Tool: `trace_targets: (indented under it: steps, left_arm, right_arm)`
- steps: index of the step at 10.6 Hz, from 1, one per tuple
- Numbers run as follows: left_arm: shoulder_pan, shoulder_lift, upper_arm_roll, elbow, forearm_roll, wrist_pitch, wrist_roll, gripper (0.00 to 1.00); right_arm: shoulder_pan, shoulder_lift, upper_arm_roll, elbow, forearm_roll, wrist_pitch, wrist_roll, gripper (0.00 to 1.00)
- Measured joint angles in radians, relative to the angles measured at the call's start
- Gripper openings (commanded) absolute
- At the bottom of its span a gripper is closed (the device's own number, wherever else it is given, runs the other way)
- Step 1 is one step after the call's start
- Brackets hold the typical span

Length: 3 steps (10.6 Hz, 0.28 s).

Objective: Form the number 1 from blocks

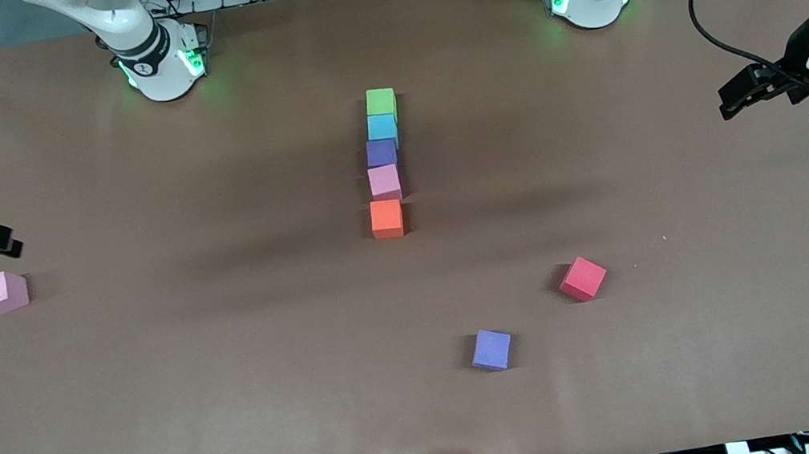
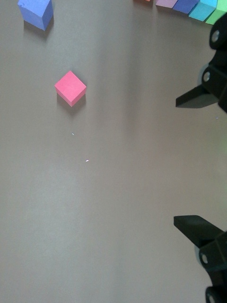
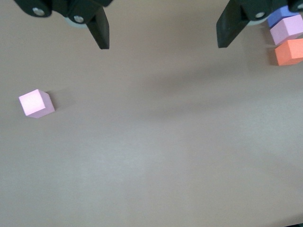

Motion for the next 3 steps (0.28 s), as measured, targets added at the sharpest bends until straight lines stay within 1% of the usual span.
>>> trace_targets:
  steps: [3]
  left_arm:
    - [0.0,0.0,0.0,0.0,0.0,0.0,0.0,1.0]
  right_arm:
    - [-0.008,-0.065,0.001,-0.04,0.0,0.008,-0.006,1.0]
